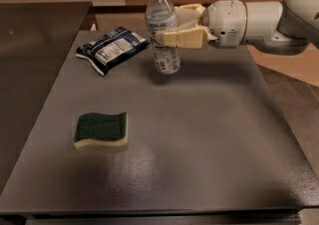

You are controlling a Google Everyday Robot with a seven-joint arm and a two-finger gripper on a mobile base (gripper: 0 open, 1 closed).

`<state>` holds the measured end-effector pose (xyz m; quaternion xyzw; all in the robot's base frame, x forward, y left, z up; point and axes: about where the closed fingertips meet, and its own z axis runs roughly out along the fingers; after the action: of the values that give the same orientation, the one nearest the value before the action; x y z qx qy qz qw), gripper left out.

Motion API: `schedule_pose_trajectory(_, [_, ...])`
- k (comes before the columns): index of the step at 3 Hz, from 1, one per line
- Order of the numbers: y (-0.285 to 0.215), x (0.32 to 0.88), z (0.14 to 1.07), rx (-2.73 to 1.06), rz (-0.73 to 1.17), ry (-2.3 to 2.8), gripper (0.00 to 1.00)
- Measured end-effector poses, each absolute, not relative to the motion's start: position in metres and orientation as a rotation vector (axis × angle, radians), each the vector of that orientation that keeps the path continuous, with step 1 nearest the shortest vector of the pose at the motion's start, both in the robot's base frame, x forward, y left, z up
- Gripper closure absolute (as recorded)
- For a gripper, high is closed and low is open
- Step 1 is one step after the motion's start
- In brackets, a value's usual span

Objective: Place blue plastic bottle upright

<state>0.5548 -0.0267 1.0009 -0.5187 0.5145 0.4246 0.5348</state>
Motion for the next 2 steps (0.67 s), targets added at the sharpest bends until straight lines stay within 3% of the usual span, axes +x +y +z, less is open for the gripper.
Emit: schedule_pose_trajectory(2, [-0.054, 0.563, 0.973, -1.171, 1.023, 1.251, 1.0])
